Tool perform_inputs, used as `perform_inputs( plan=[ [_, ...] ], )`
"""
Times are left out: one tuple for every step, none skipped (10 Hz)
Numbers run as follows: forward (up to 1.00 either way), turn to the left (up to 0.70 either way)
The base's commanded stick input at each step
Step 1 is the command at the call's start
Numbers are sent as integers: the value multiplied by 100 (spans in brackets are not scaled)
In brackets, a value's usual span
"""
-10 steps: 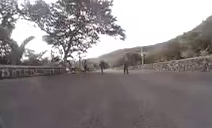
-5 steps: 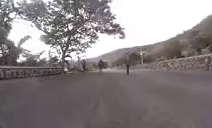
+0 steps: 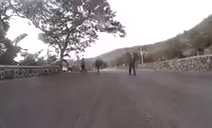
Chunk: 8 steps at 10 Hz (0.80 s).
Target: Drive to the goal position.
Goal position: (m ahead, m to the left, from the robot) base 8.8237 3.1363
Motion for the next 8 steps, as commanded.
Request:
perform_inputs(
  plan=[
    [70, 0],
    [70, 0],
    [70, 0],
    [70, 0],
    [70, 0],
    [70, 27],
    [70, 27],
    [70, 22]
  ],
)
